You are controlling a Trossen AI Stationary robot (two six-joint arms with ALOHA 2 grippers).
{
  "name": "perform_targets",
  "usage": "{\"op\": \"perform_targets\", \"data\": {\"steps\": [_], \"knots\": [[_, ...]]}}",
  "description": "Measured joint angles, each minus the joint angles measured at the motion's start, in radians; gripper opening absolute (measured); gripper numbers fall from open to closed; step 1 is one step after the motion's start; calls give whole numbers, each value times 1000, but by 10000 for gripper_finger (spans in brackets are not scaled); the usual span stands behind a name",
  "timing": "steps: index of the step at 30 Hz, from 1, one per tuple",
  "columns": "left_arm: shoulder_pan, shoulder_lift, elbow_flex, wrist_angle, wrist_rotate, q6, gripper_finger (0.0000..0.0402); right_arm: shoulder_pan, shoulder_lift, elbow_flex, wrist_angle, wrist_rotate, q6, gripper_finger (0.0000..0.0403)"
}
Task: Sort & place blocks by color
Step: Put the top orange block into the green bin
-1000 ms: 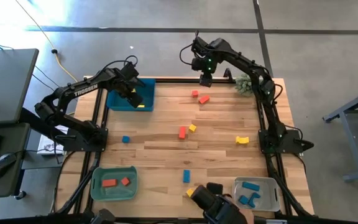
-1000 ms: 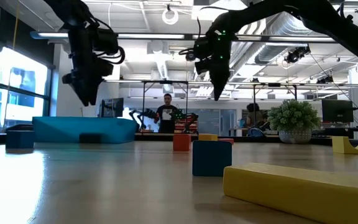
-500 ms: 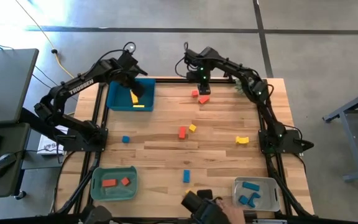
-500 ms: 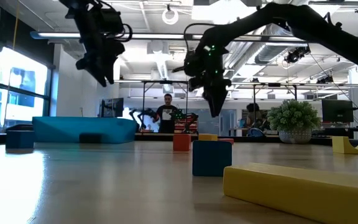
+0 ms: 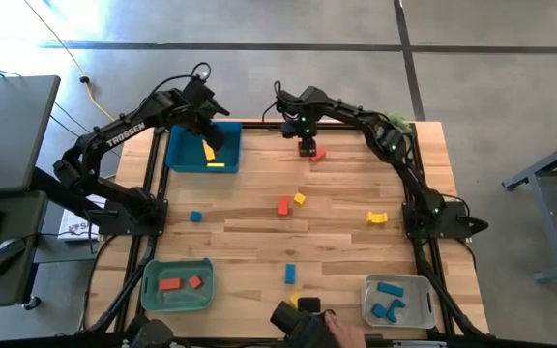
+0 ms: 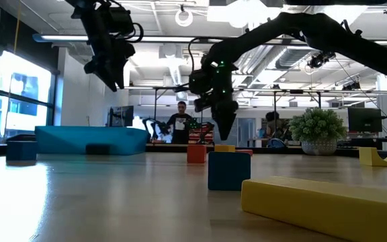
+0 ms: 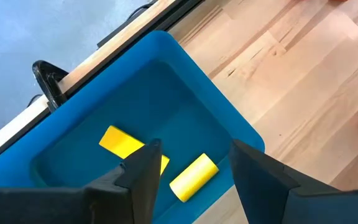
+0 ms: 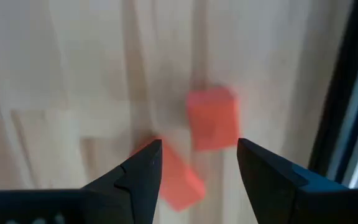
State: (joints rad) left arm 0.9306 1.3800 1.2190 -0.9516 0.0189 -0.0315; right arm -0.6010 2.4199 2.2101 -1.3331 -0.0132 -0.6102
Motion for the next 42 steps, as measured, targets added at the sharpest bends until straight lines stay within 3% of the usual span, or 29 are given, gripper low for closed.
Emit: {"op": "perform_targets", "data": {"steps": [10, 24, 27, 32, 42], "knots": [[0, 0, 0, -1, 0, 1, 175, -7, 21, 0, 42, -39, -61, 195], [0, 0, 0, -1, -4, 1, 175, -21, 72, 0, 63, 20, -51, 193], [0, 0, 0, 0, -4, 1, 175, -21, 75, 0, 64, 20, -26, 173], [0, 0, 0, -1, -4, 0, 174, -21, 73, 0, 42, -7, 0, 103], [0, 0, 0, 0, 50, -18, 174, -5, 73, 65, -55, -121, 110, 103]]}}
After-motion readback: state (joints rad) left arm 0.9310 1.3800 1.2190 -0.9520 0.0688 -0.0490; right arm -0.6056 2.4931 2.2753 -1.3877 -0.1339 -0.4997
